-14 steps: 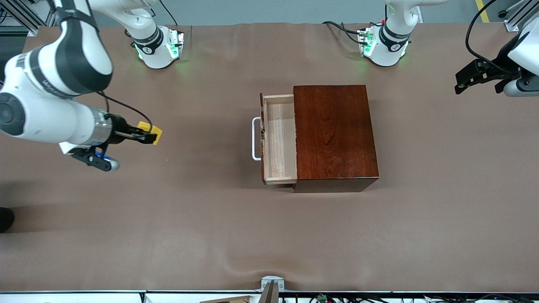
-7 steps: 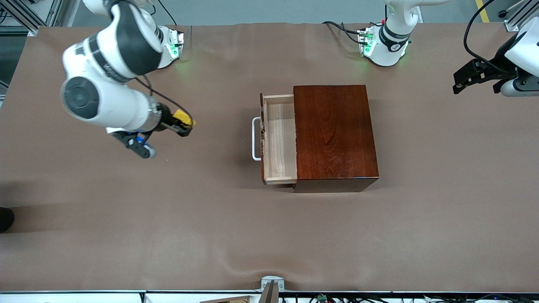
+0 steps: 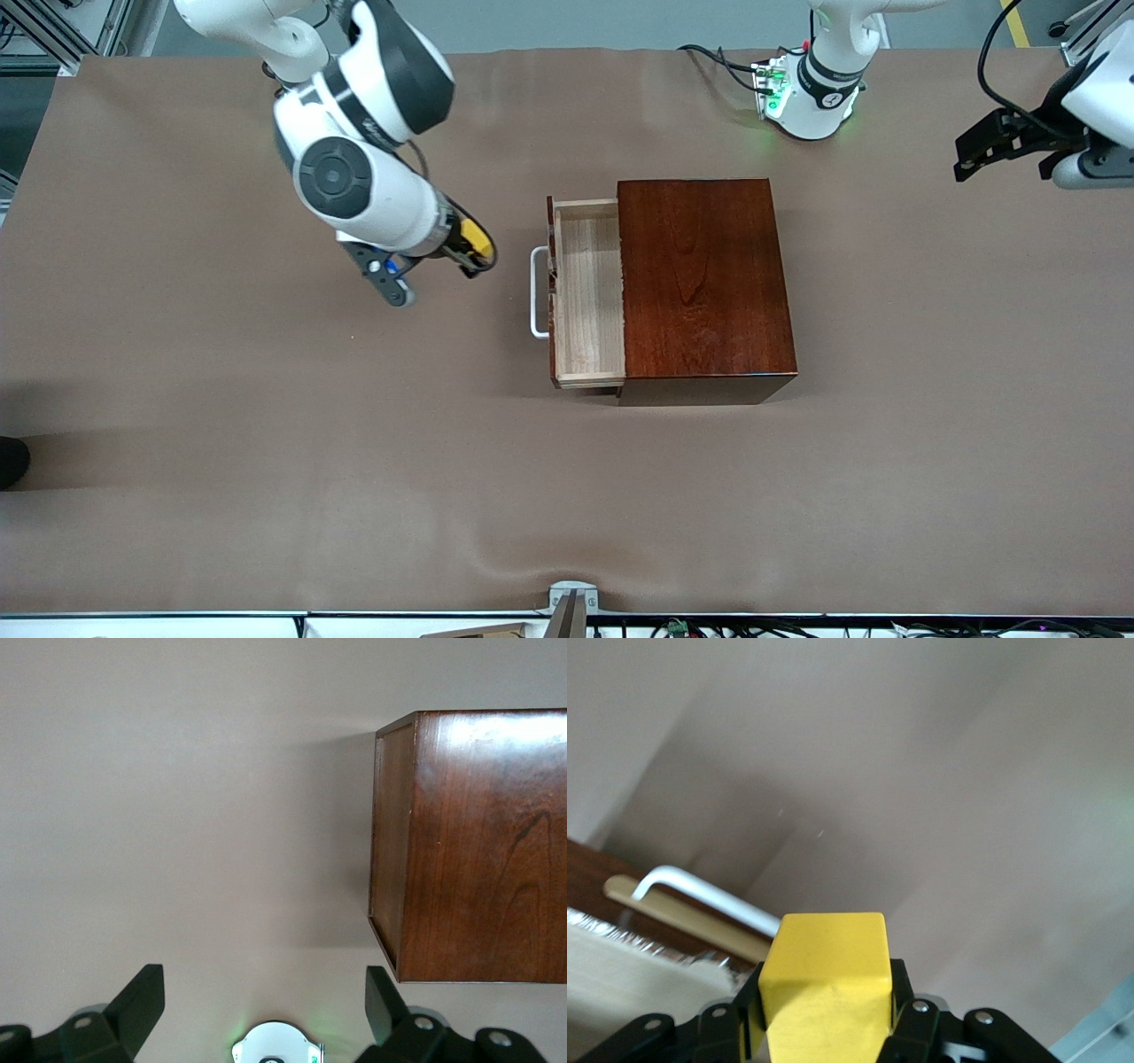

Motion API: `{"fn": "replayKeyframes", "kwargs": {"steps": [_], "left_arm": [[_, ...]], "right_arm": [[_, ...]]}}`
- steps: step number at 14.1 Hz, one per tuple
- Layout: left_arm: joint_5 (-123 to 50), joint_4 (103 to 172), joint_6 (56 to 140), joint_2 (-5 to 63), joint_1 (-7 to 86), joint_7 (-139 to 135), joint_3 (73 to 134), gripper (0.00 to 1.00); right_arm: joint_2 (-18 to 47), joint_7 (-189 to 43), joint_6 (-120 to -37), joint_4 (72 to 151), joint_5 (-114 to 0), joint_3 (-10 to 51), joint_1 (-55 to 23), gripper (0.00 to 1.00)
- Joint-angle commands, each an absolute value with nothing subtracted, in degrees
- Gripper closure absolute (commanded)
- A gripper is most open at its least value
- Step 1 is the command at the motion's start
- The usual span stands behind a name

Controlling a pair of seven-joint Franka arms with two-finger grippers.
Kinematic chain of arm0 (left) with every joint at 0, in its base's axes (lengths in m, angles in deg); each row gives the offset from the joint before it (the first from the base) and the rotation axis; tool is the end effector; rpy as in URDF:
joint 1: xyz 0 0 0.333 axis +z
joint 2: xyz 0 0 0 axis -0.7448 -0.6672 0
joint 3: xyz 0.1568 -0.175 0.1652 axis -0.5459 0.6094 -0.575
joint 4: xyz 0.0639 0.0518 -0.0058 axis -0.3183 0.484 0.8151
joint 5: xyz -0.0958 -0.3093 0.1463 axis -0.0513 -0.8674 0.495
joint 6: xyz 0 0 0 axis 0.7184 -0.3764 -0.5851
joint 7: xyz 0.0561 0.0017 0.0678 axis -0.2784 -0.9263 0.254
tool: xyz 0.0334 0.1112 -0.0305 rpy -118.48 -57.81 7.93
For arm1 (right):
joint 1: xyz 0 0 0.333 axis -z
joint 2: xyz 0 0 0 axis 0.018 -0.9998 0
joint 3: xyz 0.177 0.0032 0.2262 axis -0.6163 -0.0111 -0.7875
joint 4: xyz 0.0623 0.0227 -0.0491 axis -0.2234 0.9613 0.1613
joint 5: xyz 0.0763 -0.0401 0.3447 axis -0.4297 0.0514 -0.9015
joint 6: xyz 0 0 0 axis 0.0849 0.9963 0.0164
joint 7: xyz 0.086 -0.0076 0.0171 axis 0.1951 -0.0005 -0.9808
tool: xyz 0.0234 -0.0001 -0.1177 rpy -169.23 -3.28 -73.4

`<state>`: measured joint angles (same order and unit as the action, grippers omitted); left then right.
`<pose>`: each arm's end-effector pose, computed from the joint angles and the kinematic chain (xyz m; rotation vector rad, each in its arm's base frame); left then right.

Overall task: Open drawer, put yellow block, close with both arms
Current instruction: 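Lift the yellow cube with the right gripper and carry it over the drawer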

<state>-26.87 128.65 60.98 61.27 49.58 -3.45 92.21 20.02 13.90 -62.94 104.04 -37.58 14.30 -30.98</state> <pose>0.4630 -0.0485 0.6198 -3.1111 0.0202 0.0975 0.4789 0.3463 0.4183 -2.7352 1.3835 0.5337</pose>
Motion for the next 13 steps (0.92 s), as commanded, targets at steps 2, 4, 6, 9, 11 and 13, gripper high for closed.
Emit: {"fn": "replayKeyframes", "kwargs": {"steps": [2, 4, 6, 9, 11, 13], "left_arm": [[-29.16, 128.61, 61.14, 62.19, 49.64, -4.49, 92.46, 0.0], [-30.48, 128.44, 61.84, 61.32, 49.64, -4.4, 92.54, 0.0], [-30.49, 128.43, 63.25, 60.7, 49.64, -4.66, 92.54, 0.0], [-30.4, 128.35, 64.65, 59.38, 49.64, -4.58, 92.54, 0.0], [-30.31, 128.43, 65.18, 59.12, 49.73, -4.66, 92.46, 0.0], [-30.4, 128.43, 65.18, 59.2, 49.82, -4.66, 92.46, 0.0]], "right_arm": [[18.81, 23.85, -69.31, 103.76, -41.78, 15.0, -36.3, 1.0], [17.23, 29.57, -74.76, 103.76, -41.87, 15.0, -39.12, 1.0], [15.56, 34.32, -79.42, 103.76, -41.87, 15.0, -41.15, 1.0], [13.19, 36.89, -82.42, 103.94, -41.87, 15.0, -42.82, 1.0], [12.39, 38.47, -83.05, 103.85, -41.87, 15.08, -42.74, 1.0], [11.43, 39.18, -83.05, 103.85, -41.78, 15.17, -42.13, 1.0]]}}
